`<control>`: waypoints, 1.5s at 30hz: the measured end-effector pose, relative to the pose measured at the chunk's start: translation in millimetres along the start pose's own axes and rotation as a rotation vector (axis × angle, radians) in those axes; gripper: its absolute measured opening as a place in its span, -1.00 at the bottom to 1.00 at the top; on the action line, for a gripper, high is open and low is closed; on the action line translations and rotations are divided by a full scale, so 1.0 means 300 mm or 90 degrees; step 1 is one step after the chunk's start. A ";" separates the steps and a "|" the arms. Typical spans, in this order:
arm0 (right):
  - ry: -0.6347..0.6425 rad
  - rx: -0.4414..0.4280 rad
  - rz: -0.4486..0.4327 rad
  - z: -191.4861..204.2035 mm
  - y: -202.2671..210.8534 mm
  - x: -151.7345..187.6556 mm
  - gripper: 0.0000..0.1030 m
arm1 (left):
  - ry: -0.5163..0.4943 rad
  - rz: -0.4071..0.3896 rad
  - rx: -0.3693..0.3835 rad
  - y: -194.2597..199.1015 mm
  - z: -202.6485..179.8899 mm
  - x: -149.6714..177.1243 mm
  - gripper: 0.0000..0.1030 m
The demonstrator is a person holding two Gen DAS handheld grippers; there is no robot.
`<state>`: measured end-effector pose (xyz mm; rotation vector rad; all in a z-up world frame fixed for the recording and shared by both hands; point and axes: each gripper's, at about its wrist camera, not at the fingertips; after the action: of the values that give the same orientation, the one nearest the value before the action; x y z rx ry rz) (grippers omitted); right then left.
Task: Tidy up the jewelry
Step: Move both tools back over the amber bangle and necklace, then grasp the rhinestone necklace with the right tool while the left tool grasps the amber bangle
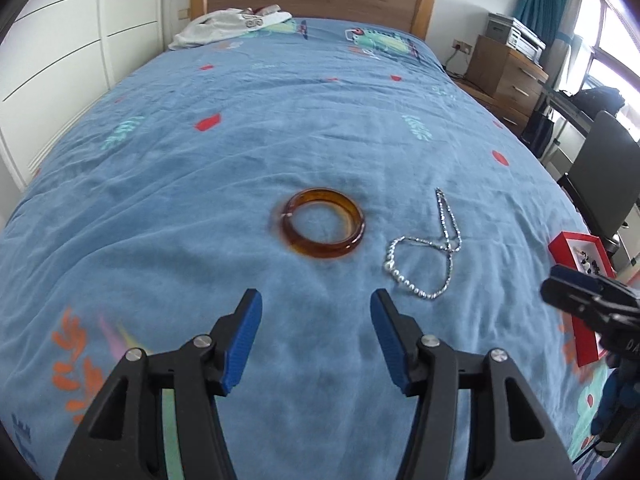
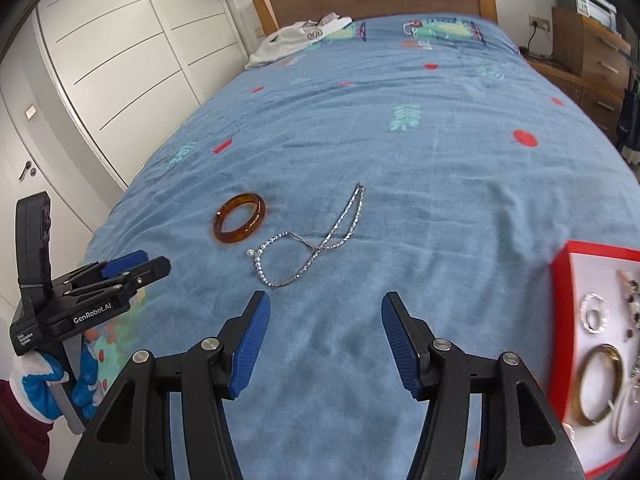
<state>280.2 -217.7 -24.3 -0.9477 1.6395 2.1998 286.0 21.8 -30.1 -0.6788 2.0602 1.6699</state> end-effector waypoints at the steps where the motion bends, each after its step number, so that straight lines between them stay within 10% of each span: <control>1: -0.002 -0.003 0.005 -0.003 -0.030 -0.005 0.12 | -0.002 0.004 0.001 -0.021 -0.008 -0.009 0.06; 28: -0.077 -0.063 0.024 -0.073 -0.394 -0.101 0.13 | -0.005 0.026 0.005 -0.387 -0.033 -0.159 0.06; 34: -0.079 -0.047 0.023 -0.078 -0.414 -0.101 -0.52 | -0.018 0.002 -0.005 -0.383 -0.040 -0.144 0.04; 38: -0.083 -0.053 0.019 -0.087 -0.409 -0.092 -0.86 | -0.026 -0.007 -0.004 -0.367 -0.042 -0.138 -0.37; 45: -0.065 -0.059 0.004 -0.063 -0.355 -0.074 -0.91 | -0.025 -0.013 0.016 -0.299 -0.033 -0.130 -0.81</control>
<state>361.5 -194.6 -95.3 -0.8394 1.5094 2.3059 370.8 1.8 -75.5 -0.6517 2.0364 1.6299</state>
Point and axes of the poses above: each gripper's, at about its wrist camera, not at the fingertips, and y roughly against the way its jaws point, z to its left, x to its underside, and after that the axes turned 9 degrees about y, right-handed
